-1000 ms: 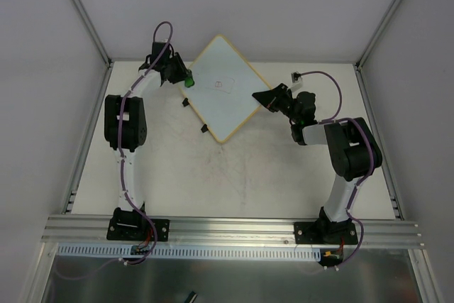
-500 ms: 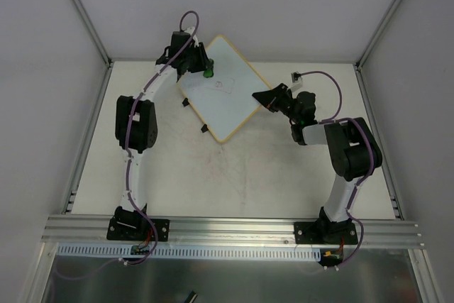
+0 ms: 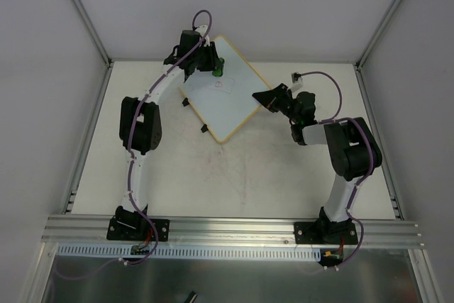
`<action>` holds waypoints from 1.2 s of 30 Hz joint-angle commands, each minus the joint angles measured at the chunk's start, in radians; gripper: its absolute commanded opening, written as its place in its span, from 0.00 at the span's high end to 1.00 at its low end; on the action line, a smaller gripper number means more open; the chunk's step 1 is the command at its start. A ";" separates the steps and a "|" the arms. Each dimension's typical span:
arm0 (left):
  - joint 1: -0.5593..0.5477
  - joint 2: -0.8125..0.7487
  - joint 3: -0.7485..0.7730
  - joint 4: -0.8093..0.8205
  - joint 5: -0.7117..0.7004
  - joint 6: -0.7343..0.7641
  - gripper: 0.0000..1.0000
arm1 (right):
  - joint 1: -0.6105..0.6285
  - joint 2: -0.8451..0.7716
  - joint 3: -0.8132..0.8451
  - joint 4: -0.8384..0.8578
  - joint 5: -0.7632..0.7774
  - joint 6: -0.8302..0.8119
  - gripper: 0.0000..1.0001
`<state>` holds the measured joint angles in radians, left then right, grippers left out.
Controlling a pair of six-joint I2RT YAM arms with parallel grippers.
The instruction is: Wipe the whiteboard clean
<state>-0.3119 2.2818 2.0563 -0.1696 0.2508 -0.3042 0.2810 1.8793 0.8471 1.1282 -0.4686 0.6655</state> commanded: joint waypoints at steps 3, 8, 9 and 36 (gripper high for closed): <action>0.063 0.028 -0.025 -0.001 0.018 -0.091 0.99 | 0.017 -0.006 0.037 0.101 -0.035 -0.023 1.00; 0.149 0.042 -0.079 -0.002 0.044 -0.202 1.00 | 0.017 -0.006 0.037 0.102 -0.035 -0.023 1.00; 0.157 0.035 -0.094 -0.008 0.019 -0.213 1.00 | 0.017 -0.006 0.037 0.102 -0.035 -0.023 1.00; 0.070 0.048 0.033 0.004 0.021 -0.093 1.00 | 0.018 -0.003 0.040 0.104 -0.042 -0.024 1.00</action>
<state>-0.1558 2.3238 2.0190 -0.1806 0.2516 -0.4904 0.2810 1.8793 0.8471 1.1309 -0.4694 0.6651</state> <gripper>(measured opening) 0.307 0.077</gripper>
